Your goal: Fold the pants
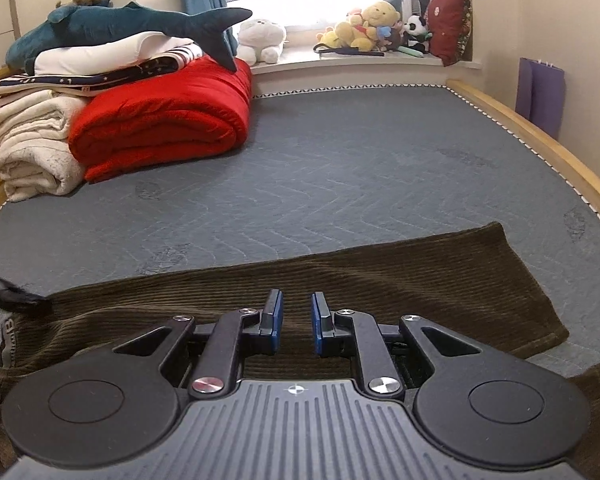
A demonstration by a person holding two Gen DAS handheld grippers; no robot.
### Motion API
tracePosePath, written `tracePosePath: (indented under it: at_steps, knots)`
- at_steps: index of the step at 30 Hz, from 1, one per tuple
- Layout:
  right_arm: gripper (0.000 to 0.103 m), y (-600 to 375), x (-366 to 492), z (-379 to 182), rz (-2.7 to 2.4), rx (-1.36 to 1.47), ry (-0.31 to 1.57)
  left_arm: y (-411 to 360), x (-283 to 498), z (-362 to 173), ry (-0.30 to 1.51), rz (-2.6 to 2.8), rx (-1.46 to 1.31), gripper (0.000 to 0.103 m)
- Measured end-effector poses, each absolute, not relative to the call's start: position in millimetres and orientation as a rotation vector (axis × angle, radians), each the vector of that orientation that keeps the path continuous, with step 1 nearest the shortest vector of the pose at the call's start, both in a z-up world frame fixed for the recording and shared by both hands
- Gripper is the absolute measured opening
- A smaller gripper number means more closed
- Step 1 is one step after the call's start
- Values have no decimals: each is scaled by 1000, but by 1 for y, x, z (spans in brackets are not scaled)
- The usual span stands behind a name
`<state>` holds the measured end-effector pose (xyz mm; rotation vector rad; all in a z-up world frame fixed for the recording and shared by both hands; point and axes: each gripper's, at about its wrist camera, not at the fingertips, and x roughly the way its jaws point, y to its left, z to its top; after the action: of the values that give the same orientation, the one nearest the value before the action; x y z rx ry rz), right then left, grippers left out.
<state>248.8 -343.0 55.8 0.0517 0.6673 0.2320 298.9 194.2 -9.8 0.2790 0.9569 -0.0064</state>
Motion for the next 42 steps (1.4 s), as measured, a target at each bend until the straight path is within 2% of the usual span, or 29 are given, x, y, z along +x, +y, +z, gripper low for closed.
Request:
tracePosePath:
  at_steps: [6, 10, 13, 15, 16, 17, 20, 26, 30, 33, 35, 37, 40, 42]
  knots:
    - [16, -343, 243, 58, 197, 103, 672, 177, 138, 43, 773, -123, 148, 3]
    - [16, -341, 230, 58, 172, 108, 671, 171, 33, 13, 817, -165, 66, 3]
    - [16, -339, 216, 56, 154, 105, 669, 196, 2, -9, 879, -67, -110, 4]
    - [16, -340, 210, 53, 136, 107, 672, 220, -6, 2, 811, -40, -318, 32]
    - [16, -342, 206, 51, 120, 115, 676, 231, -3, 2, 811, -35, -398, 57]
    - [16, -344, 203, 49, 110, 126, 678, 239, 2, -6, 857, -36, -474, 63]
    - [16, -358, 196, 48, 79, 187, 666, 250, 15, -27, 941, 4, -542, 62]
    - [17, -419, 195, 60, 3, 348, 594, 282, 29, -53, 900, 59, -764, 62]
    - [17, -477, 218, 46, -53, 537, 631, 284, 35, -60, 858, 101, -812, 61]
    - [18, -509, 246, 13, -38, 689, 732, 278, 42, -66, 837, 134, -830, 50]
    - [18, -523, 266, -13, -34, 770, 800, 268, 46, -72, 841, 151, -806, 34]
    - [18, -528, 284, -33, -49, 798, 835, 261, 56, -78, 842, 165, -747, 26]
    - [20, -530, 308, -56, -80, 824, 866, 246, 59, -78, 823, 185, -653, 20]
    - [25, -527, 327, -69, -85, 841, 880, 245, 61, -80, 810, 192, -639, 20]
